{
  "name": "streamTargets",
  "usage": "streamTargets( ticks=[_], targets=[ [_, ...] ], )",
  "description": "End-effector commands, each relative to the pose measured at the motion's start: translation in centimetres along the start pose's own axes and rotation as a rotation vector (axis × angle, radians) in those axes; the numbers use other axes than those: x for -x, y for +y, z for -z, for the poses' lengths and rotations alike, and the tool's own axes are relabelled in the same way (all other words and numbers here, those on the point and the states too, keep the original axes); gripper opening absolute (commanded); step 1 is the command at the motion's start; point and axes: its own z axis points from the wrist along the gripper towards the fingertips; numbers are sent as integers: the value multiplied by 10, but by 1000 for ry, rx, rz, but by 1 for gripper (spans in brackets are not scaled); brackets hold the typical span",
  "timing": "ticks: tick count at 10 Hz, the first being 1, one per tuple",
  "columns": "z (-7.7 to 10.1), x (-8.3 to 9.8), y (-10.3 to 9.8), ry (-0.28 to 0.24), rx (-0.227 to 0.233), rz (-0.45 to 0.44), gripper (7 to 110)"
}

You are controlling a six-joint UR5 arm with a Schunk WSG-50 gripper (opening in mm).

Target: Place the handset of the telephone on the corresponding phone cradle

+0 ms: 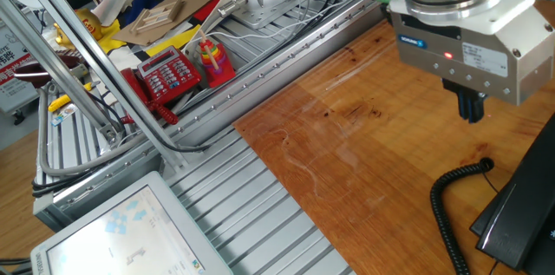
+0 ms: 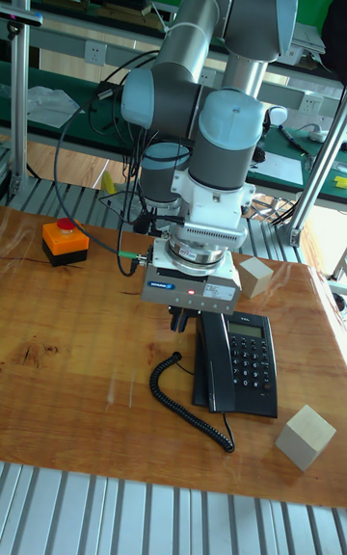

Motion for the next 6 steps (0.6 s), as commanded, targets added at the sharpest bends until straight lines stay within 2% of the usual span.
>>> streamTargets(
  ticks=[1,6],
  targets=[
    [6,1,16,-4,54,-101,7],
    [5,0,17,0,44,-111,7]
  ],
)
